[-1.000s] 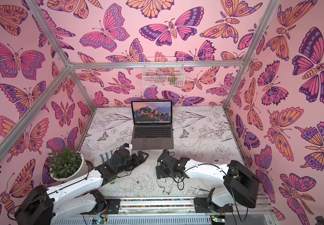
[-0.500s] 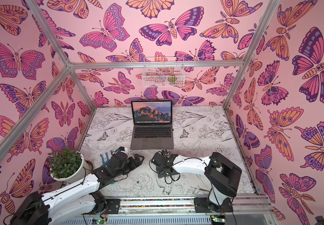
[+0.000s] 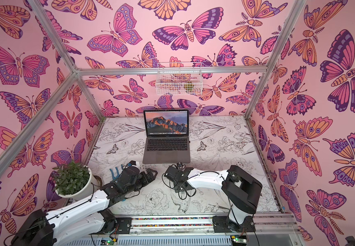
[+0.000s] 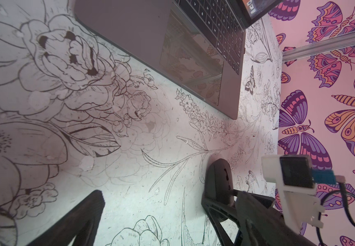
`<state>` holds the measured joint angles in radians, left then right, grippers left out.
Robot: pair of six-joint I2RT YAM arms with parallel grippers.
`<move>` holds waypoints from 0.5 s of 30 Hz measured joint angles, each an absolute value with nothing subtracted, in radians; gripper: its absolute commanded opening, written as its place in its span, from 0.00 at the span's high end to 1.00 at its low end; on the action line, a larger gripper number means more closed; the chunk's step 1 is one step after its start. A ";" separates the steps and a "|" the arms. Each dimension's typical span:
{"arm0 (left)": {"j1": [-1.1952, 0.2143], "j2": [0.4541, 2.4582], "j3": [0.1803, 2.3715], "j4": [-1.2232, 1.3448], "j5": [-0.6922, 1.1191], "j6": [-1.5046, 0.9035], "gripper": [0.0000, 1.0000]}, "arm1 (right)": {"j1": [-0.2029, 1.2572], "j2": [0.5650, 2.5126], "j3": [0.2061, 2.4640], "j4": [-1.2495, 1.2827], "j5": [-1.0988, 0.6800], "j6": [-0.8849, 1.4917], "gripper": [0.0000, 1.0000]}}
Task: Insert the wireless mouse receiver into the laptop
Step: Pick up the mouse from the center of the board.
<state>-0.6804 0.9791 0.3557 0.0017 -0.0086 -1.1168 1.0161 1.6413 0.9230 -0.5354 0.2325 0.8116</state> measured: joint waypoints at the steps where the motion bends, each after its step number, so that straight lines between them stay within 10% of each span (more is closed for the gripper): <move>1: -0.678 0.980 0.356 0.002 -0.011 -1.117 0.01 | 0.994 1.620 0.923 -0.535 0.231 0.806 0.58; 15: -0.588 1.105 0.387 -0.001 -0.022 -1.128 0.00 | 0.275 1.577 1.024 -0.445 0.114 0.434 0.60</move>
